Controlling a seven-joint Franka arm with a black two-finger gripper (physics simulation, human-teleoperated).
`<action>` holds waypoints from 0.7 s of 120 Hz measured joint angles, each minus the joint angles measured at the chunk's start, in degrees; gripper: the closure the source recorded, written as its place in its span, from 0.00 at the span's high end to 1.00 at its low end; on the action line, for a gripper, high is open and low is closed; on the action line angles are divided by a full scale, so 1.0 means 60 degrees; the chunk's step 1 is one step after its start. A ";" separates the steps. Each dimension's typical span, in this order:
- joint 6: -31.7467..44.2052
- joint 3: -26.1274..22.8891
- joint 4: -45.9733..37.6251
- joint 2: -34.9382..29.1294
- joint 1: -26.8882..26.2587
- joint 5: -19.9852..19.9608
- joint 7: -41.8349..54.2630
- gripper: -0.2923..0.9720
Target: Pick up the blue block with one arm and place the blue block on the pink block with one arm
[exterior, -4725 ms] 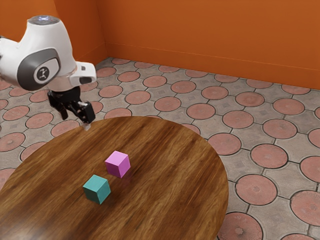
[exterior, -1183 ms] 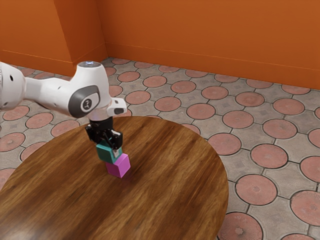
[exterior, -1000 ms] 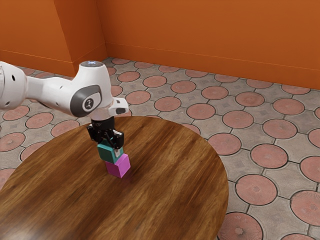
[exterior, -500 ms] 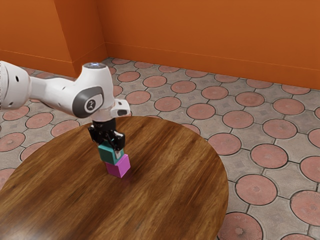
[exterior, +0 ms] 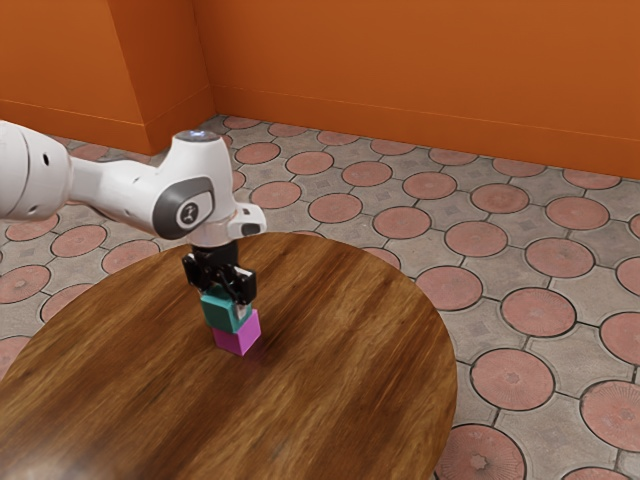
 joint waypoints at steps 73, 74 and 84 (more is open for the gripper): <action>-0.0613 -0.0021 0.0569 -0.1241 -0.0076 0.0280 0.0157 0.76; -0.0637 -0.0025 0.0552 -0.1283 -0.0070 0.0280 0.0159 0.76; -0.1028 -0.0064 0.0417 -0.1655 -0.0040 0.0248 0.0180 0.76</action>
